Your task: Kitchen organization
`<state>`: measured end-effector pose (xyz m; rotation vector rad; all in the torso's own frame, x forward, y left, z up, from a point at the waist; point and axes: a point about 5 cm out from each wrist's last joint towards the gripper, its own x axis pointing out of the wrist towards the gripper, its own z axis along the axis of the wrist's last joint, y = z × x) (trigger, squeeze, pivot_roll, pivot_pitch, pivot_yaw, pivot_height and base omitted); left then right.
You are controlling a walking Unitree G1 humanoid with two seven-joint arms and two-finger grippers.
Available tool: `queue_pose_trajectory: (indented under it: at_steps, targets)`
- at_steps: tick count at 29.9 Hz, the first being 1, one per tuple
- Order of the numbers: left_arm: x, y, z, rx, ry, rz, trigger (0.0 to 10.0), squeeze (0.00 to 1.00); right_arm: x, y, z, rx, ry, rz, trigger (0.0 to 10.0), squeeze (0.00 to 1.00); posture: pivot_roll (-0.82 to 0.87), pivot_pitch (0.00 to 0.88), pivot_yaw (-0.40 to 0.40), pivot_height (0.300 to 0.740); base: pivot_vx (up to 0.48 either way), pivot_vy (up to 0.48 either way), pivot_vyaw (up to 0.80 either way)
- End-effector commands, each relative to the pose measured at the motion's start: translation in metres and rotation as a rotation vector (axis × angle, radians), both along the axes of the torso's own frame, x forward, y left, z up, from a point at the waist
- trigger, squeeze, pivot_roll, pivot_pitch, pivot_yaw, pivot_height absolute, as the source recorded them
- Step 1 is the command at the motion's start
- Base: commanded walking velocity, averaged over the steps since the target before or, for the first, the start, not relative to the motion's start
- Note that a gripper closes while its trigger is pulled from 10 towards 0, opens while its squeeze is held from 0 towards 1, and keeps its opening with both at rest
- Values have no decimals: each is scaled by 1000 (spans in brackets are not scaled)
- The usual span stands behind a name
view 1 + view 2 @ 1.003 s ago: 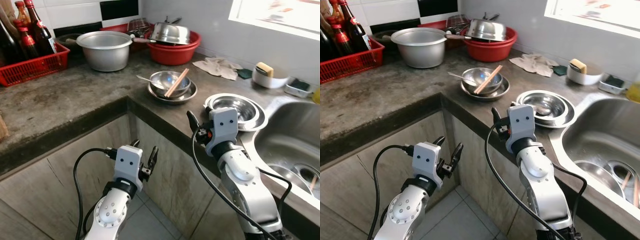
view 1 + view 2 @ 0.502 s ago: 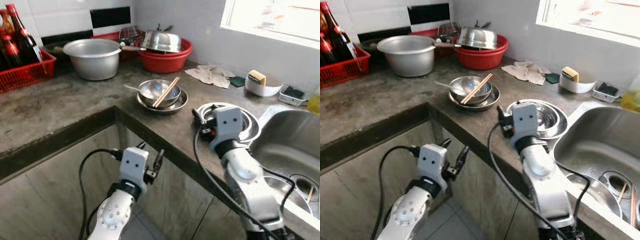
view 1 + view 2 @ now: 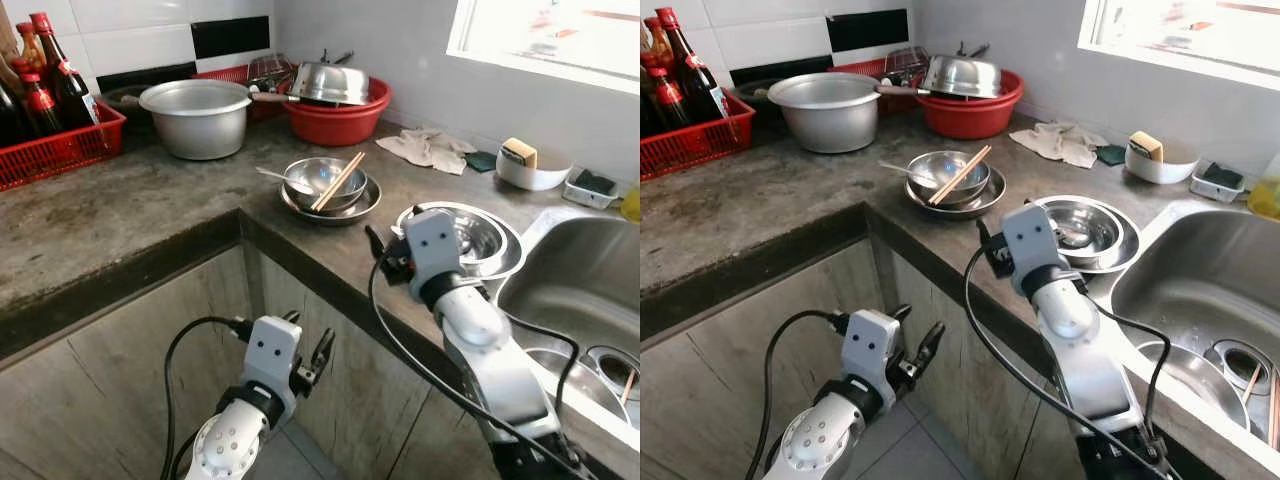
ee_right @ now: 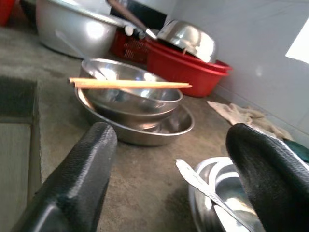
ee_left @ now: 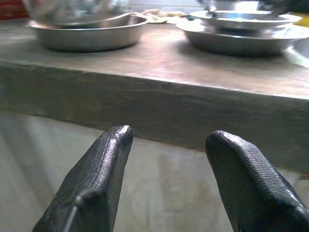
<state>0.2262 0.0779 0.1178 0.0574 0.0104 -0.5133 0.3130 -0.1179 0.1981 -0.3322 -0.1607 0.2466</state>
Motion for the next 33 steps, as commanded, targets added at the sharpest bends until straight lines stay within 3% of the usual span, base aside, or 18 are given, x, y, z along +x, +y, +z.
queue_pose_trajectory:
  at_steps: [1,12,20,29,32,33]
  targets:
    - [-2,-5,3,-18,-6,-44,10000,0,5,1,5,-36,-22,-5,10000,0,92,24,-60,740,0,0,0]
    - [-8,-9,11,-61,-44,-91,10000,0,21,-5,0,-220,-21,-82,10000,0,89,43,-63,740,0,0,0]
    - [-11,-14,20,-122,-90,-118,10000,0,27,-6,-7,-233,12,-107,10000,0,87,49,-66,740,0,0,0]
    - [-11,-13,19,-111,-98,-111,10000,0,33,-4,-12,-225,29,-131,10000,0,89,50,-69,740,0,0,0]
    - [-11,-14,19,-108,-100,-108,10000,0,37,-5,-12,-226,32,-146,1412,0,89,52,-73,740,0,0,0]
    - [-11,-14,19,-108,-100,-107,10000,0,38,-5,-12,-227,34,-147,1412,0,89,52,-73,740,0,0,0]
